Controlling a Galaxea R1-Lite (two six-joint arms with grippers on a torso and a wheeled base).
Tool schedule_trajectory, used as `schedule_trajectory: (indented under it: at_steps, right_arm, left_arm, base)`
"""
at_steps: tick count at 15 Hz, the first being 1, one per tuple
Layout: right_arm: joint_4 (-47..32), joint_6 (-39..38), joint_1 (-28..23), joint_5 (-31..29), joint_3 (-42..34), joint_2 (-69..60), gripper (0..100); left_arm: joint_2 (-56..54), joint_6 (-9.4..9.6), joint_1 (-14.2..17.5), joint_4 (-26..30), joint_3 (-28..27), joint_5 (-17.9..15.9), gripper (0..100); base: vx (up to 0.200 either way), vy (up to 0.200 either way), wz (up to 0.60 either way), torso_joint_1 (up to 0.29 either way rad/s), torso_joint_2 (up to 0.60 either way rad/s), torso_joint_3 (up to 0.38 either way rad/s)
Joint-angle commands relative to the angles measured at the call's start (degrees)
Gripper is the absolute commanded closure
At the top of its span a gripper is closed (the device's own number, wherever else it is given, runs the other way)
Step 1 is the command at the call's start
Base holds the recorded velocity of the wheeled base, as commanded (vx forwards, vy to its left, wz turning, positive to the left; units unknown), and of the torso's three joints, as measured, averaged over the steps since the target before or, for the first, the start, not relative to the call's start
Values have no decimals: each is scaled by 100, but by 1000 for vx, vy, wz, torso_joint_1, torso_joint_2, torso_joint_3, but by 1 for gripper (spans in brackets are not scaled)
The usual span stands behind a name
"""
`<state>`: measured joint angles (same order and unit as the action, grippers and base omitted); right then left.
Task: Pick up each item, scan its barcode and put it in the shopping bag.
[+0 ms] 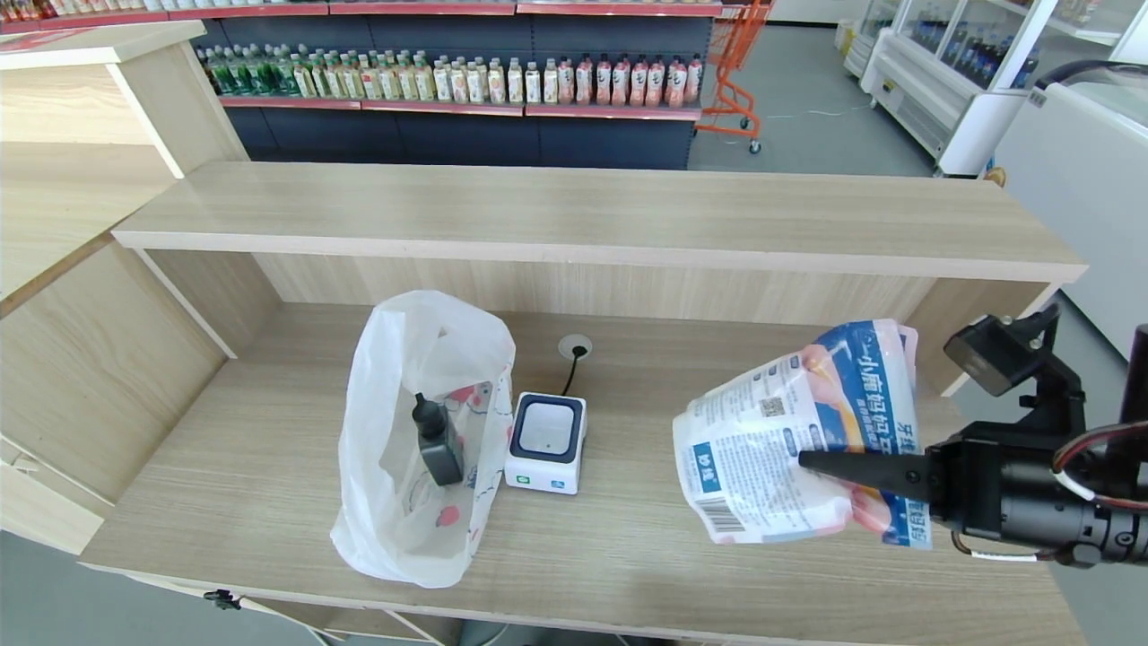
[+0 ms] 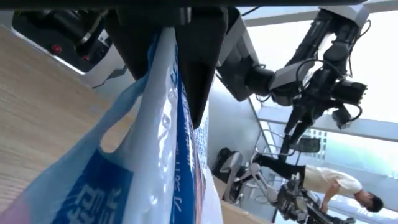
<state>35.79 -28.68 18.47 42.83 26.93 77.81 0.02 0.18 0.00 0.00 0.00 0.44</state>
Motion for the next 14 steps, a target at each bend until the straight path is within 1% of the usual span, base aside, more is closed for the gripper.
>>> schedule_trajectory:
  at_steps: [1,2,4,6,7,8,10,14]
  right_arm:
    - [-11,-67,447,42,32,-275,100]
    - [-11,-164,588,42,32,-311,100]
    - [-2,-797,922,33,128,-451,100]
    - [-2,-1183,1141,33,128,-539,100]
    - [-2,-1227,1194,33,120,-548,100]
    - [-11,-1324,1388,33,120,-583,100]
    - [-20,-1552,1581,33,128,-680,100]
    - [-222,-1552,1616,-2,49,-662,100]
  left_arm:
    - [-2,8,0,0,0,0,0]
    - [6,8,0,0,0,0,0]
    - [-2,-1,0,0,0,0,0]
    - [-2,-1,-9,0,0,0,0]
    - [6,8,0,0,0,0,0]
    - [-2,-1,0,0,0,9,0]
    - [6,-1,0,0,0,0,0]
    - [-2,-1,0,0,0,9,0]
  base:
    - [0,0,0,0,0,0]
    - [0,0,0,0,0,0]
    - [0,0,0,0,0,0]
    - [0,0,0,0,0,0]
    - [0,0,0,0,0,0]
    - [0,0,0,0,0,0]
    - [0,0,0,0,0,0]
    - [0,0,0,0,0,0]
